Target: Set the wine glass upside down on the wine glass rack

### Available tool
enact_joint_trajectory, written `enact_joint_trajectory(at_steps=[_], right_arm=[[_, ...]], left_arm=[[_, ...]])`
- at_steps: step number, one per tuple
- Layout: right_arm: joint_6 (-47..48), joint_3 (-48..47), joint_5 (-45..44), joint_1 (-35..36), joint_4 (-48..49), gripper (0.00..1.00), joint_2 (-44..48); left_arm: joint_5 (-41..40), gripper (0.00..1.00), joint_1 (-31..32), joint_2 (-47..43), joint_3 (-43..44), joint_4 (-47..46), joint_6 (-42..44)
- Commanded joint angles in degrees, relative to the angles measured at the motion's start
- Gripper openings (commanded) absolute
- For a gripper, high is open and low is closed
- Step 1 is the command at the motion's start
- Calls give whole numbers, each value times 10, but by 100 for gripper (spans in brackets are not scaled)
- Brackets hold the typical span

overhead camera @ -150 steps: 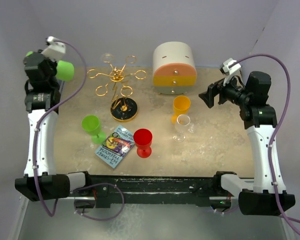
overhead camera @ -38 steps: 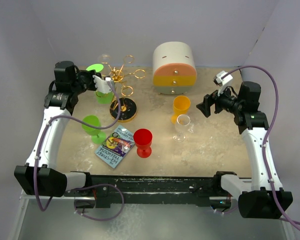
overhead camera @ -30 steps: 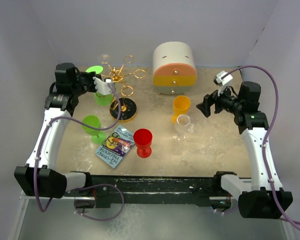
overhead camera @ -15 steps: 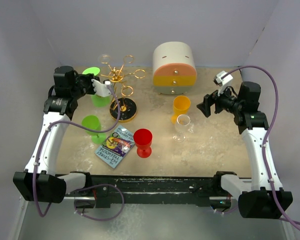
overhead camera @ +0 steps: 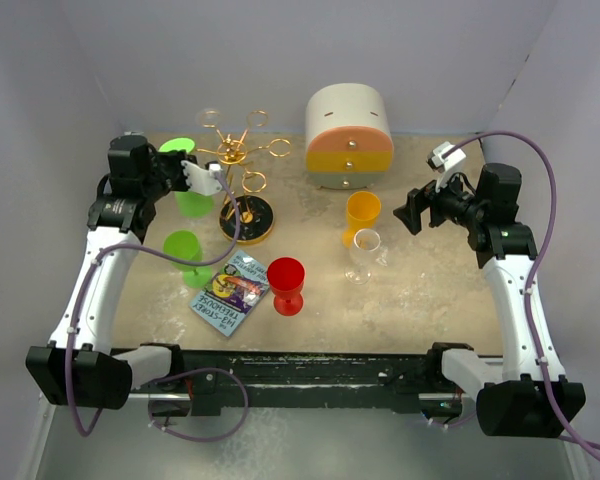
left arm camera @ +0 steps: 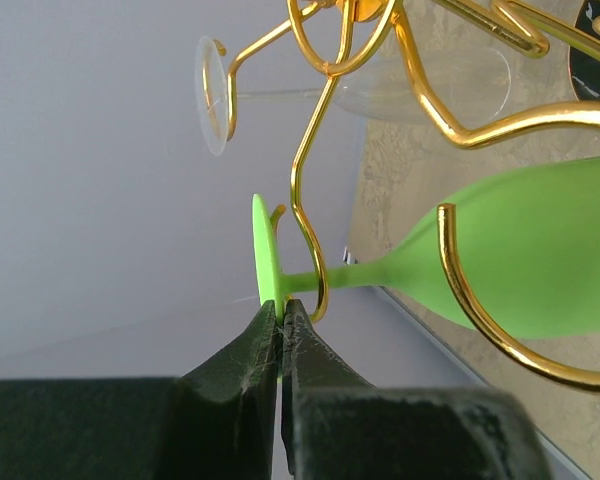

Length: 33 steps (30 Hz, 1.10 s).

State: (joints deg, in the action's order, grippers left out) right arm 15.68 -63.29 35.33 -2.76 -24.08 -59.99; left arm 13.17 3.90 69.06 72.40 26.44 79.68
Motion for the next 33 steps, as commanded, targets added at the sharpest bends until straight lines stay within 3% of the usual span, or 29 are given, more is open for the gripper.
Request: enact_joint_trajectory(at_steps=[1, 33], right_arm=[[6, 0, -7, -3, 10, 92, 2], [9, -1, -9, -3, 7, 92, 0]], left_arm=[[-8, 7, 2, -21, 2, -7, 5], [-31, 35, 2, -27, -4, 52, 22]])
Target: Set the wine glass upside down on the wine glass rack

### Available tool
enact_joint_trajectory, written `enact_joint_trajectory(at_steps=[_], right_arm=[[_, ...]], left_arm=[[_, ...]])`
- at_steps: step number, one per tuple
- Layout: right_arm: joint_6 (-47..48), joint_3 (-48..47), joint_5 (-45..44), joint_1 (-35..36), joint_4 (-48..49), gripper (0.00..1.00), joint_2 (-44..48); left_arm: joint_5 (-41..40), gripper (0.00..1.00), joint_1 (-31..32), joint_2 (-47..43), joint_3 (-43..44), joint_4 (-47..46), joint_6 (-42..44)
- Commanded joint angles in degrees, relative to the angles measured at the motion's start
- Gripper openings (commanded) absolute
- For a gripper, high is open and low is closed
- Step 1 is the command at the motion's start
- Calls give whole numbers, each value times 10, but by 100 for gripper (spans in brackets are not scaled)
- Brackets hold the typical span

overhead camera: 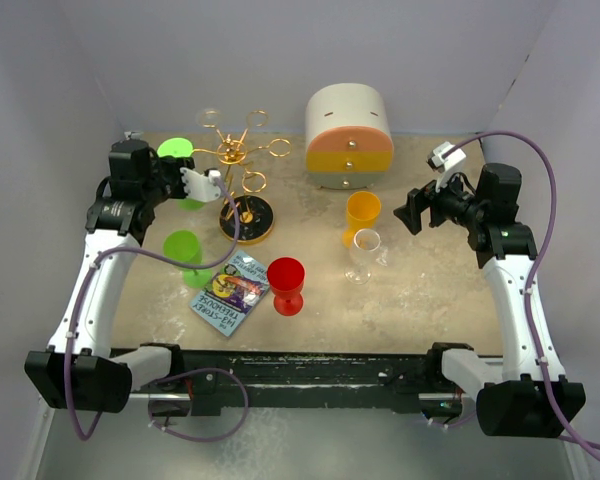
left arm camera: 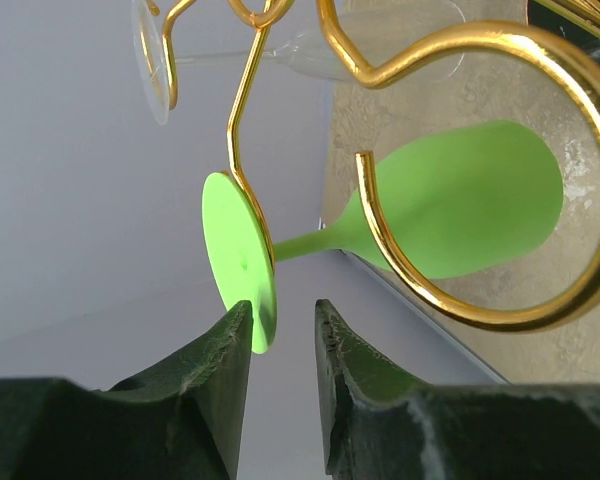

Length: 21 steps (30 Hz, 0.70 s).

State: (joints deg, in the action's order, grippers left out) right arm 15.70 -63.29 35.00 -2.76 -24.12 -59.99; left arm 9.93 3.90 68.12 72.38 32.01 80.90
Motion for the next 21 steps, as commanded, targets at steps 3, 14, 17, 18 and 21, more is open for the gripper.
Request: enact_joint_trajectory(at_steps=[3, 14, 17, 18, 21], right_arm=[[9, -1, -7, -3, 7, 92, 0], [13, 0, -21, -3, 4, 92, -1], [14, 1, -22, -3, 4, 92, -1], [14, 1, -23, -3, 4, 92, -1], [16, 1, -24, -3, 3, 92, -1]], left_arm=[[2, 40, 2, -21, -8, -5, 6], [5, 61, 2, -34, -12, 2, -11], [5, 65, 2, -37, -14, 4, -17], [3, 67, 2, -39, -16, 5, -20], [-4, 70, 2, -41, -17, 3, -28]])
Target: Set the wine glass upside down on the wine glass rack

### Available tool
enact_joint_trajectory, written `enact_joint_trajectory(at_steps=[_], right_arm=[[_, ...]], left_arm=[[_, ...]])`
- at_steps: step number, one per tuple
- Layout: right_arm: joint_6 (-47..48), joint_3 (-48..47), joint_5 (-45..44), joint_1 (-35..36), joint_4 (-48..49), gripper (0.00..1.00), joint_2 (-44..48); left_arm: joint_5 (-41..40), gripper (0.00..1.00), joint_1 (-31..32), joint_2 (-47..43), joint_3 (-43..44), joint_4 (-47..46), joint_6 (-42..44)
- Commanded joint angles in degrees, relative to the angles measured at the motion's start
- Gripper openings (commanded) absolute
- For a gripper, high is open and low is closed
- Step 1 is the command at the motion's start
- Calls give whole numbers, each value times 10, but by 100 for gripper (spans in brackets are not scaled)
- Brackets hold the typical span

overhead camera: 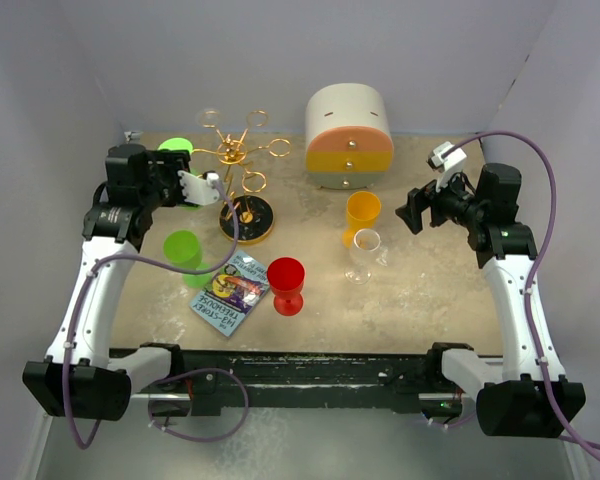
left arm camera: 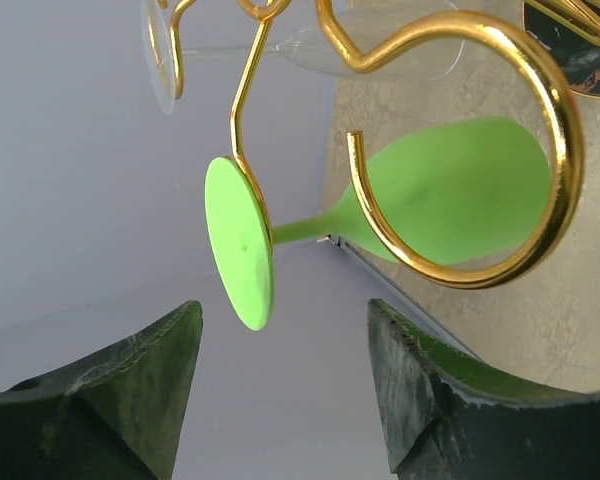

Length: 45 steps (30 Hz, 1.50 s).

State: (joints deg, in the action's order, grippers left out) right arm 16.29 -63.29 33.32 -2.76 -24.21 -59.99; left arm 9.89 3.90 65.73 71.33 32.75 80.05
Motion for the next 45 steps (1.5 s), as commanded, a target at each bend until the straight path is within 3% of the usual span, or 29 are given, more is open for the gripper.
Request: enact_joint_trajectory(at_steps=[1, 3, 7, 16, 22, 29, 40, 45], right_arm=[[10, 0, -7, -3, 3, 92, -1], [11, 0, -8, -3, 3, 92, 0], [12, 1, -11, -3, 3, 92, -1], [25, -2, -17, -3, -3, 92, 0], [71, -42, 16, 7, -81, 84, -44], [83, -58, -58, 107, -112, 81, -55], [91, -104, -105, 162, -177, 64, -113], [79, -96, -120, 190, -175, 61, -125]], left_arm=[[-7, 72, 2, -19, -7, -7, -23], [-11, 76, 2, -23, -7, -10, -28], [-8, 99, 2, -37, -6, -16, -40], [-18, 99, 1, -49, 13, 16, -64], [-21, 99, 2, -58, 46, 96, -72], [-6, 99, 2, -71, 93, 154, -120], [-1, 99, 1, -79, 97, 152, -162], [-1, 99, 1, -77, 96, 149, -163]])
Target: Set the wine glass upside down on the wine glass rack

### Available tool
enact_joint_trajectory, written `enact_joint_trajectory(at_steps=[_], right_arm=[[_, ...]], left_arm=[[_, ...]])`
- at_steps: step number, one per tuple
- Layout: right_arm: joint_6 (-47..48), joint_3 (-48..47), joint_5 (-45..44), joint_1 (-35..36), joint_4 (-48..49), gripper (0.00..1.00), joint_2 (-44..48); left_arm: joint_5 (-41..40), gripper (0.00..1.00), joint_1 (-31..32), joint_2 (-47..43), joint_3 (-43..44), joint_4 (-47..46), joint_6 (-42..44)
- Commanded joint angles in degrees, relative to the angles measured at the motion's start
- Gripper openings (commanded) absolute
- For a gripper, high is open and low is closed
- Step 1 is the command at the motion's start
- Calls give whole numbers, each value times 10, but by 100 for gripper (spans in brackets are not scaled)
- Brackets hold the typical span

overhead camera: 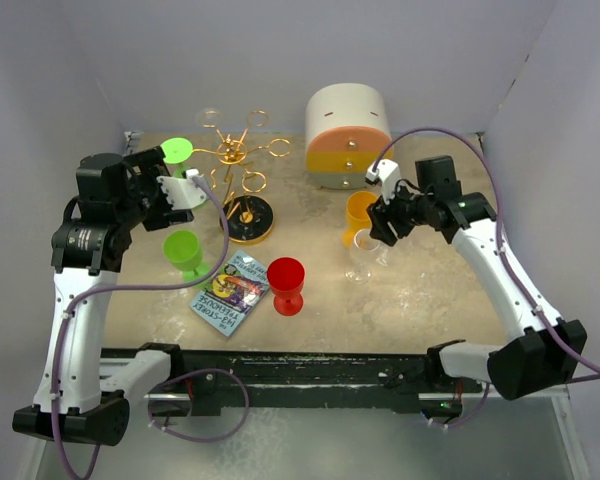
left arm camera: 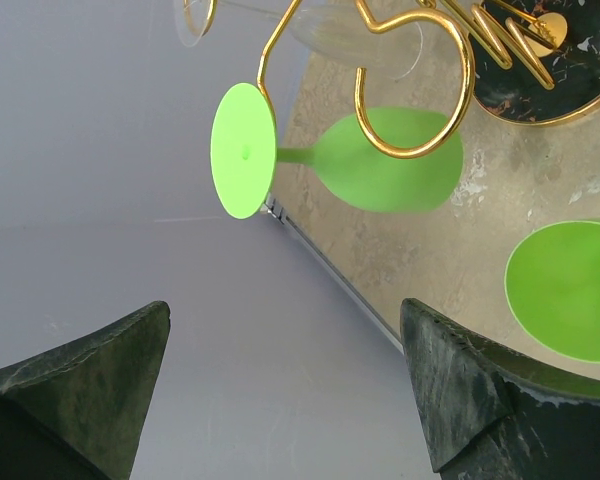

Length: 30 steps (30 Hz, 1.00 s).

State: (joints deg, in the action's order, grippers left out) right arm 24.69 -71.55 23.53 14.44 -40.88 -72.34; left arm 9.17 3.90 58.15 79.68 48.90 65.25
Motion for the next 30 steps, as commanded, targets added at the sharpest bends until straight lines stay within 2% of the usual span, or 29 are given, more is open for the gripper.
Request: enact_joint_trajectory(at_steps=[1, 9, 17, 21, 26, 30], right_arm=[[-7, -11, -30, 23, -5, 59, -4], [-11, 0, -68, 42, 0, 40, -29], [-16, 4, -84, 52, 7, 32, -49], [-17, 9, -102, 53, 10, 22, -47], [5, 8, -107, 53, -8, 0, -29], [14, 16, -83, 52, -28, 0, 14]], left_arm=[[6, 99, 1, -2, 12, -14, -15], [9, 99, 1, -1, 9, -17, -17], [2, 99, 1, 0, 2, -25, -10], [13, 99, 1, 2, 6, -26, -27], [23, 99, 1, 5, 6, -48, -71], [26, 99, 1, 7, 14, -57, -100]])
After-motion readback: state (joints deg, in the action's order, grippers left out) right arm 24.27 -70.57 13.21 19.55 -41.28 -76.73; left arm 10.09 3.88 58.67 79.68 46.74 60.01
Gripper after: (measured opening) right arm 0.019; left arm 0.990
